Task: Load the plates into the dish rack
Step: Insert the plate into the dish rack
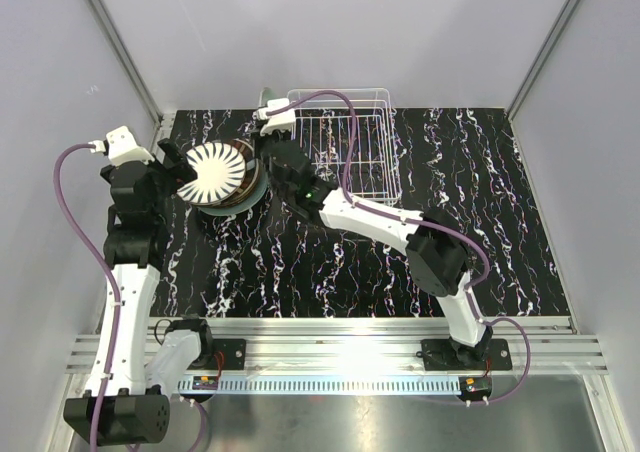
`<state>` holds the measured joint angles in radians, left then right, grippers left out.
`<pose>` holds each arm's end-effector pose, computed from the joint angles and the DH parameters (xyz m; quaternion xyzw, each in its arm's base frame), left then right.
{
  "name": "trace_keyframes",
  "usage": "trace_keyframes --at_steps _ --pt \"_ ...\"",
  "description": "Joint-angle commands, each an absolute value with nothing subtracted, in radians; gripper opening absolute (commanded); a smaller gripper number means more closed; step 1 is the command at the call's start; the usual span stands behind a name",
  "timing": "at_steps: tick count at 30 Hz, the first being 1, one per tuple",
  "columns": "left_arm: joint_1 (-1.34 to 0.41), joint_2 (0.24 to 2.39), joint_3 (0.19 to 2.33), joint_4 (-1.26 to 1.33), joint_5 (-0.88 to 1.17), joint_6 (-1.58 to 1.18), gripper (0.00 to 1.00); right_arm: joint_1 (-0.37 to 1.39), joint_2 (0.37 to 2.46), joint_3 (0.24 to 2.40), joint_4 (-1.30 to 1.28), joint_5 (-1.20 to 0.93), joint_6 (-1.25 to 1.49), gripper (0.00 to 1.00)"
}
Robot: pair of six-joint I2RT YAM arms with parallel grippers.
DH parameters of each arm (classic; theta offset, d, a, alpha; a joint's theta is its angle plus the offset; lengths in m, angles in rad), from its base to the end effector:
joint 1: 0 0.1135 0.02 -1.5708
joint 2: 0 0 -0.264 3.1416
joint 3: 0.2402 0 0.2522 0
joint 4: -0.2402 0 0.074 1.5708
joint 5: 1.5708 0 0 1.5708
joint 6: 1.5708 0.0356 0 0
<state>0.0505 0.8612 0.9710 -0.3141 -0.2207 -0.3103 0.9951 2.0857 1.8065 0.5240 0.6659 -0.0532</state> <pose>0.1907 0.0174 0.3782 -0.2067 0.7458 0.0034 0.6333 0.2912 0.4082 0.3582 -0.0681 0.6325 0.1587 0.7551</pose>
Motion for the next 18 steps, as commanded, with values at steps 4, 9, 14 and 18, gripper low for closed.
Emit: trace_keyframes --at_steps 4,9,14,18 --pt "0.035 0.864 0.979 -0.287 -0.215 -0.298 0.99 0.968 1.994 1.766 0.745 0.687 0.058 0.0" --pt "0.037 0.867 0.98 -0.288 -0.206 -0.296 0.99 0.942 1.98 1.715 0.758 0.672 0.126 0.0" --pt "0.037 0.871 0.983 -0.288 -0.201 -0.295 0.99 0.923 1.97 1.677 0.768 0.65 0.193 0.0" --pt "0.037 0.87 0.983 -0.287 -0.199 -0.293 0.99 0.92 1.976 1.667 0.784 0.632 0.218 0.0"
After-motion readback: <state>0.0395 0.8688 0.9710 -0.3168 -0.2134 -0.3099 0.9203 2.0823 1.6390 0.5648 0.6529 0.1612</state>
